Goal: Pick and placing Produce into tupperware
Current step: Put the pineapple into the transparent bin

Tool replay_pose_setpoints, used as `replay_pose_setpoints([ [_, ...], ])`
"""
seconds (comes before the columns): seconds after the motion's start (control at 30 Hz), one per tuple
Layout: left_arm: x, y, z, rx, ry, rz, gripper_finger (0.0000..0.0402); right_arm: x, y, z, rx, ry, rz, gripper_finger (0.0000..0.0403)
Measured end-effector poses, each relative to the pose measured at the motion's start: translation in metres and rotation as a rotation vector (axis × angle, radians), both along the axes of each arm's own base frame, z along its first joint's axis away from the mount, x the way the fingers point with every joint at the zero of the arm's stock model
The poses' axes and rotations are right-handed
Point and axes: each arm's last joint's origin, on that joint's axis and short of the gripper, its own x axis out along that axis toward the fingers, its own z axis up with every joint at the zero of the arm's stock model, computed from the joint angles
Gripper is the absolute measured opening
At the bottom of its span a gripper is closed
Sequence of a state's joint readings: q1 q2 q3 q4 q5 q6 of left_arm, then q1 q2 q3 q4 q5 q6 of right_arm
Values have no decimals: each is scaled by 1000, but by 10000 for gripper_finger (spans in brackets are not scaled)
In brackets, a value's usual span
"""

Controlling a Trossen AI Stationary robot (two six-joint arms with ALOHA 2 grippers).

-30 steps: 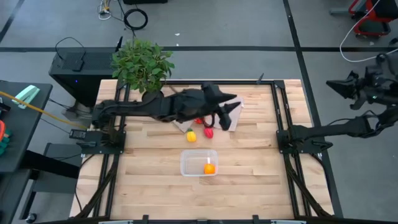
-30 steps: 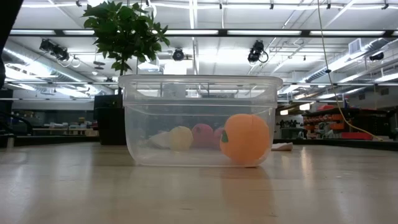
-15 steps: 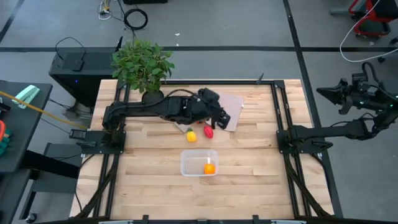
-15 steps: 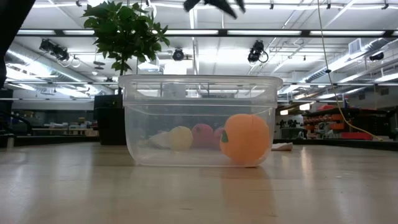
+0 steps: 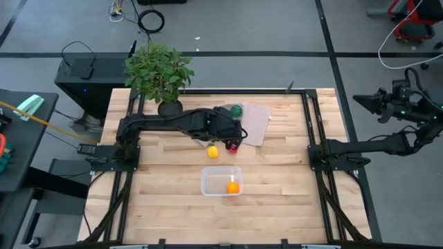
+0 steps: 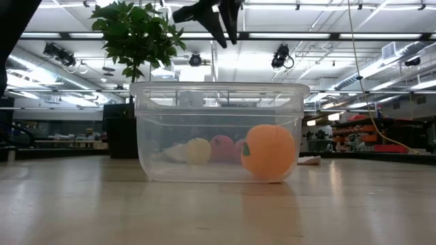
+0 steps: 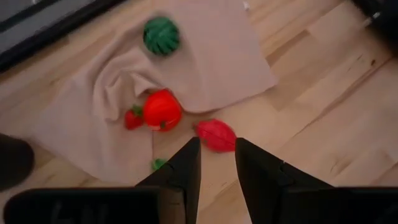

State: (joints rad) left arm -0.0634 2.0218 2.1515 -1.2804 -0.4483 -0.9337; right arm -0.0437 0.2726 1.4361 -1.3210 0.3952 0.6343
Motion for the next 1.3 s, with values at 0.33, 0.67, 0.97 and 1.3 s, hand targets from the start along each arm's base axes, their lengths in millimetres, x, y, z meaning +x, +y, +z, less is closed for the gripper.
replay_pose_setpoints([
  [0.33, 27, -24, -61, -174, 1, 337, 105, 0, -1, 0, -11, 8, -17, 5],
  [0.67, 26, -1, -85, -418, 143, 601, 101, -1, 0, -7, -30, 96, 18, 8],
  [0.97, 23, 38, -86, -526, 189, 669, 103, -2, 2, -12, -102, 179, 99, 11],
  [1.3, 13, 53, -87, -421, 276, 667, 102, -2, 2, -14, -120, 210, 120, 10],
])
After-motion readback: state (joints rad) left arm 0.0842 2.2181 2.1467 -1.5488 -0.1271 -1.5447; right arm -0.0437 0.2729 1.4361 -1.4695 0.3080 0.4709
